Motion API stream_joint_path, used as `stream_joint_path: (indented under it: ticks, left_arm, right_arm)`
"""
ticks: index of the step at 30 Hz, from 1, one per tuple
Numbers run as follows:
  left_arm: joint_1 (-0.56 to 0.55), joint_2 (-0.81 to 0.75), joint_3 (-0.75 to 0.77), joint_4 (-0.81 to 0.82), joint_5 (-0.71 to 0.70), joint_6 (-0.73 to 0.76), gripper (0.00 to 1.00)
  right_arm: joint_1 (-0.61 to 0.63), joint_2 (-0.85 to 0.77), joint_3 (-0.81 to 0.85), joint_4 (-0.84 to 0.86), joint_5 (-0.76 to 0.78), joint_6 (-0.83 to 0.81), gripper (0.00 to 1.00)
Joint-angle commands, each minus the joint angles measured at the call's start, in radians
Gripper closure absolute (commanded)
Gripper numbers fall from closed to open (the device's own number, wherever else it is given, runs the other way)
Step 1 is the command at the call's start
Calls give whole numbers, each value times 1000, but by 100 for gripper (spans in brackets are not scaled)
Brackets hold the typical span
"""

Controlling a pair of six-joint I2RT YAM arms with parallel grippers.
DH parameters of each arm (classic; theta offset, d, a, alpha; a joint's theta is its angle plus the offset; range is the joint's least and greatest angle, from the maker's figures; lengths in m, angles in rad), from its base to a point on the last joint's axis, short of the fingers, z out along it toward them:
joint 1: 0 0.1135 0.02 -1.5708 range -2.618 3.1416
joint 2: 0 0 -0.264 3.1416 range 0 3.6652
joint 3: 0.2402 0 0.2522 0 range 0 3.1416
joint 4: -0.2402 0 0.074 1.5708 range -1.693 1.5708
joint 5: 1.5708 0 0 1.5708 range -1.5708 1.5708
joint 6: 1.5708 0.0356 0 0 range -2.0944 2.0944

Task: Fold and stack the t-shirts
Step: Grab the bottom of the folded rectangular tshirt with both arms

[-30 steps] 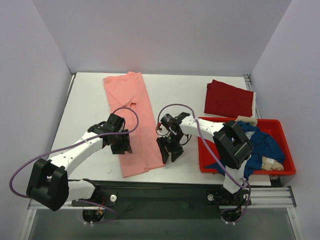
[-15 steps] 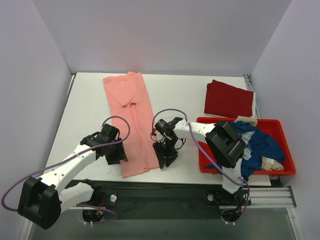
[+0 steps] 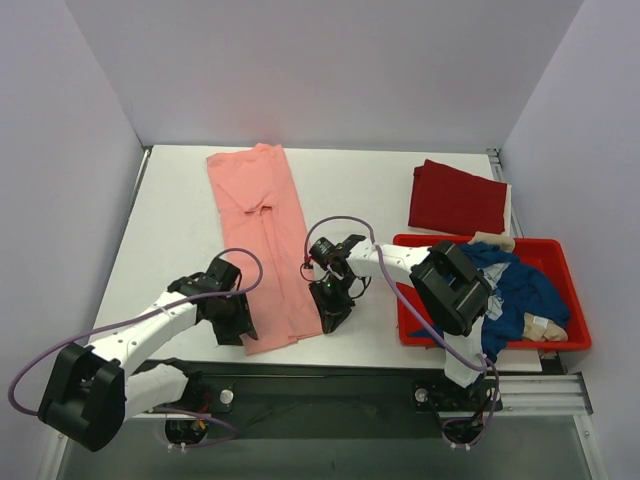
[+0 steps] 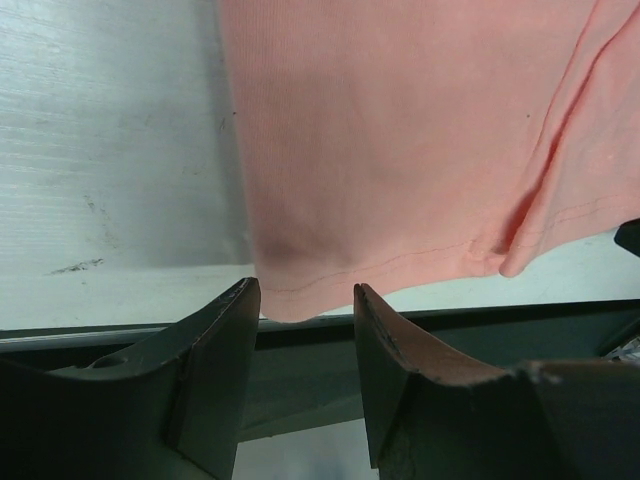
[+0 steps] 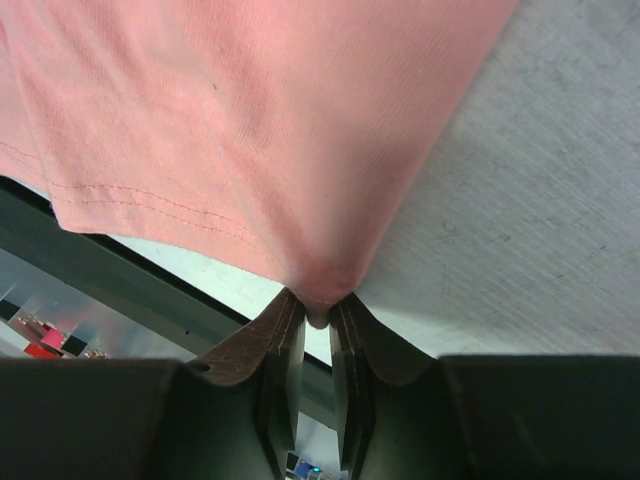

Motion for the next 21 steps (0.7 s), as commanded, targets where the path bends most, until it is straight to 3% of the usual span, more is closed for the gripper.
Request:
stream_joint_path:
  ticks: [1,13,21]
  left_arm:
    - [-5,15,-2,15,45,1,47]
    - [-6,-4,0,-58,-5,-25,50]
    - [-34,55,4,-57,-11,-26,62]
  right_arm:
    - [-1,18,5,-13,28,9,83]
    - [1,12,0,-11,25,14,84]
    - [-1,9,-3,-11,17,15,84]
